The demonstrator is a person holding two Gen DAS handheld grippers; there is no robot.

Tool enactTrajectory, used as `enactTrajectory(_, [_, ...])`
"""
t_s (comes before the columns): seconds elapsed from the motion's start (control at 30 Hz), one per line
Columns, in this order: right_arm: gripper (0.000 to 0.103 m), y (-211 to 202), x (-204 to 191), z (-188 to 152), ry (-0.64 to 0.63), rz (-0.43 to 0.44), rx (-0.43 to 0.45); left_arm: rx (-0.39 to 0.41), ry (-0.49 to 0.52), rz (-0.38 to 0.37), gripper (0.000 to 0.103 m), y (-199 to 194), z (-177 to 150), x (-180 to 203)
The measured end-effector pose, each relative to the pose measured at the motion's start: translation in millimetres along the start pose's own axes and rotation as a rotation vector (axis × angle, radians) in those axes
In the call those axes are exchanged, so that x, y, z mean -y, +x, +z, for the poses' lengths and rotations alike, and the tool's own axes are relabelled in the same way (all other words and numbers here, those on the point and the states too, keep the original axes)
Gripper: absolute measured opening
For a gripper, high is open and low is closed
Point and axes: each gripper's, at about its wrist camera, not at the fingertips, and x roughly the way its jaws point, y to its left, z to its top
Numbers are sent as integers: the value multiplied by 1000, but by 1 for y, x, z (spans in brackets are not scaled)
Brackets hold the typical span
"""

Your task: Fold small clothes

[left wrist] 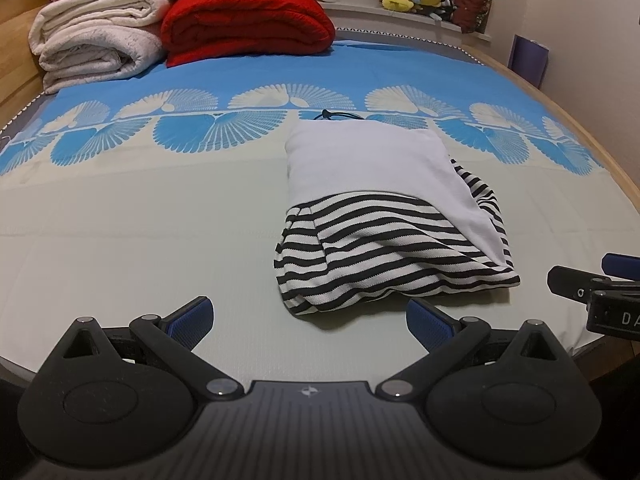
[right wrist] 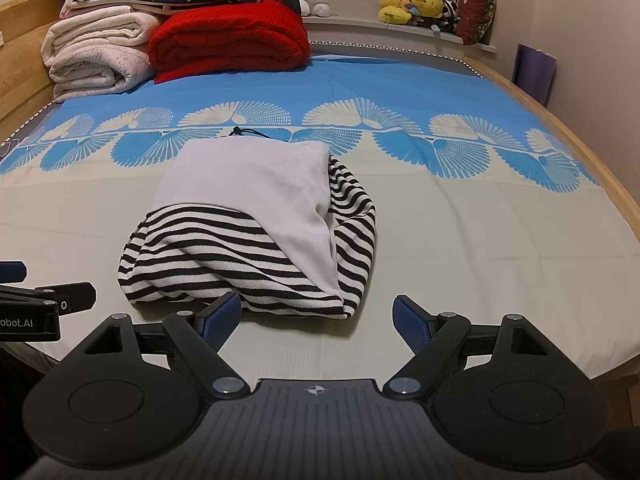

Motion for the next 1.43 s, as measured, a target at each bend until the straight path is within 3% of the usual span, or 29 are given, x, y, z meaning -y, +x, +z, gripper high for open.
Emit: enactTrajectory(1.43, [84, -1, 1, 0, -1, 1, -1, 14, 5, -17, 103, -1, -1, 0])
